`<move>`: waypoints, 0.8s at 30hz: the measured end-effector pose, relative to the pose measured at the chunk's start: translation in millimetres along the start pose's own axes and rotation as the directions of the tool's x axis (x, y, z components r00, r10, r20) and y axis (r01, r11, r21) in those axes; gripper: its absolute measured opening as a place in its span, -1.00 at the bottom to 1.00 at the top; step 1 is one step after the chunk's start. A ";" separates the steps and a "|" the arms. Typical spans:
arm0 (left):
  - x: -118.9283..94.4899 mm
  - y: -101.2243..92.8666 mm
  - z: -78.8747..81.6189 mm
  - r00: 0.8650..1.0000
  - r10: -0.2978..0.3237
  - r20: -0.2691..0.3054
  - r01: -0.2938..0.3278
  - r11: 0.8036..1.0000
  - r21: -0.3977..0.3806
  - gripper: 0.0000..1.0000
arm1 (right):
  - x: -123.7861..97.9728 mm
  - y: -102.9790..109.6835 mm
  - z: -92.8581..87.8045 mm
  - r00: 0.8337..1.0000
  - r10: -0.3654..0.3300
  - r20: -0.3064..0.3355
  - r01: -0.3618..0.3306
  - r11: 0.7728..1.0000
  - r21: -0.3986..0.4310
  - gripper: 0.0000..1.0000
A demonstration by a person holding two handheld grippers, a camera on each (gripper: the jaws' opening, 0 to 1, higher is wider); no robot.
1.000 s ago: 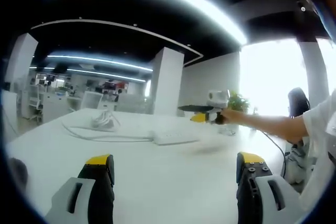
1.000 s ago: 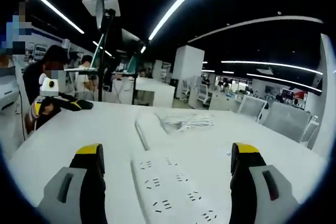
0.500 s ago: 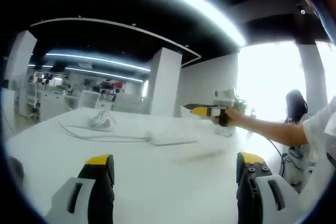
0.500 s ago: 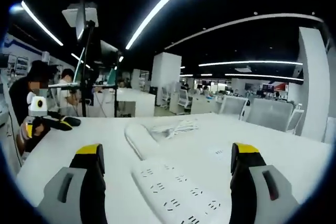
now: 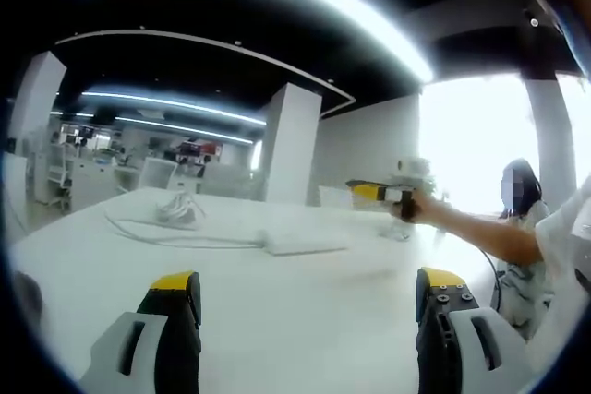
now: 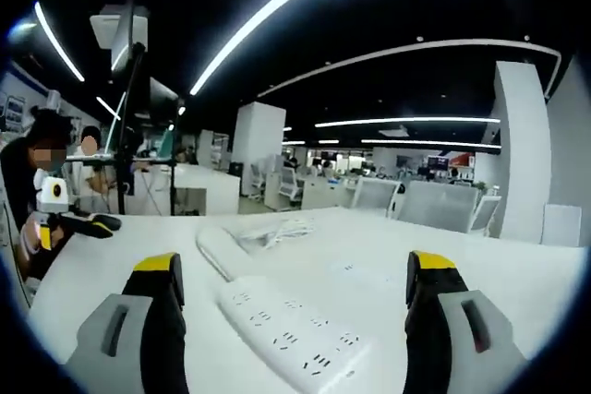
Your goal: Straighten the power strip on the desk, plug the charger into it
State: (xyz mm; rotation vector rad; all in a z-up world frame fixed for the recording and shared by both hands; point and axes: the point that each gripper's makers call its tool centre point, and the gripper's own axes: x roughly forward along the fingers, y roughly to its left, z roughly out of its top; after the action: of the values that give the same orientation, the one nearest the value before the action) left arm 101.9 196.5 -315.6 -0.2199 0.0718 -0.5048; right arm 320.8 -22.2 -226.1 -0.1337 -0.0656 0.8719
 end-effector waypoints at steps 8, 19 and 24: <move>1.5 -3.5 0.4 1.000 -0.010 0.001 0.010 1.000 0.002 0.99 | -29.3 1.6 12.6 0.998 -0.062 0.031 0.062 0.998 -0.003 1.00; 2.4 -4.3 -0.2 1.000 -0.020 0.000 0.020 1.000 0.001 0.99 | -61.5 2.4 19.8 0.991 -0.124 0.042 0.125 0.992 -0.022 1.00; 2.1 -1.7 -1.3 1.000 -0.015 -0.001 0.015 1.000 -0.001 0.99 | -79.8 1.6 22.2 0.984 -0.163 0.065 0.164 0.986 -0.003 1.00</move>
State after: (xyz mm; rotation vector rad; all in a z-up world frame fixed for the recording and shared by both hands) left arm 102.8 193.8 -316.5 -0.2217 0.0715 -0.5193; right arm 265.9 -80.4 -204.6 -0.1060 -0.1386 0.7117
